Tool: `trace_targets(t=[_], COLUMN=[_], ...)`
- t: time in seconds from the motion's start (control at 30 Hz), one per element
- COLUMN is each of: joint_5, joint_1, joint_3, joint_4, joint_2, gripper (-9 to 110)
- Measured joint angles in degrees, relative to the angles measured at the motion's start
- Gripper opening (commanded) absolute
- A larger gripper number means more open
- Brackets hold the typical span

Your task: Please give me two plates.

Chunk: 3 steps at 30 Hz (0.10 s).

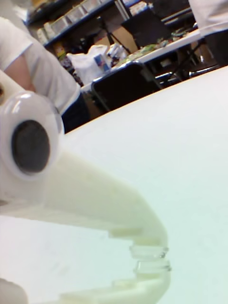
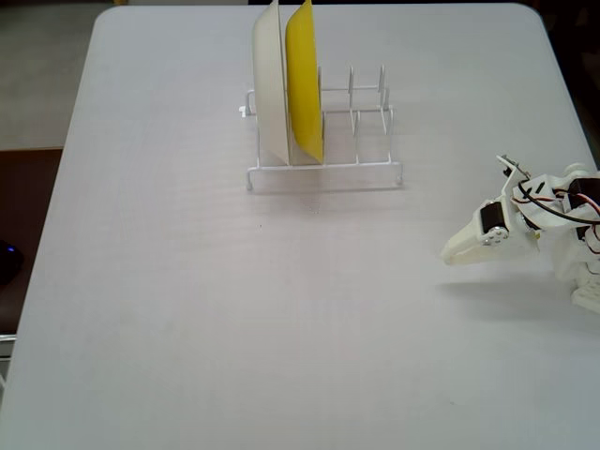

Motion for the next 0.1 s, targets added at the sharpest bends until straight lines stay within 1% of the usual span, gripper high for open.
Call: trace_targets(t=[0.1], joint_5=[0.0], joint_1=[0.0], joint_3=[0.0], joint_4=[0.0], joint_2=[0.0], gripper=[0])
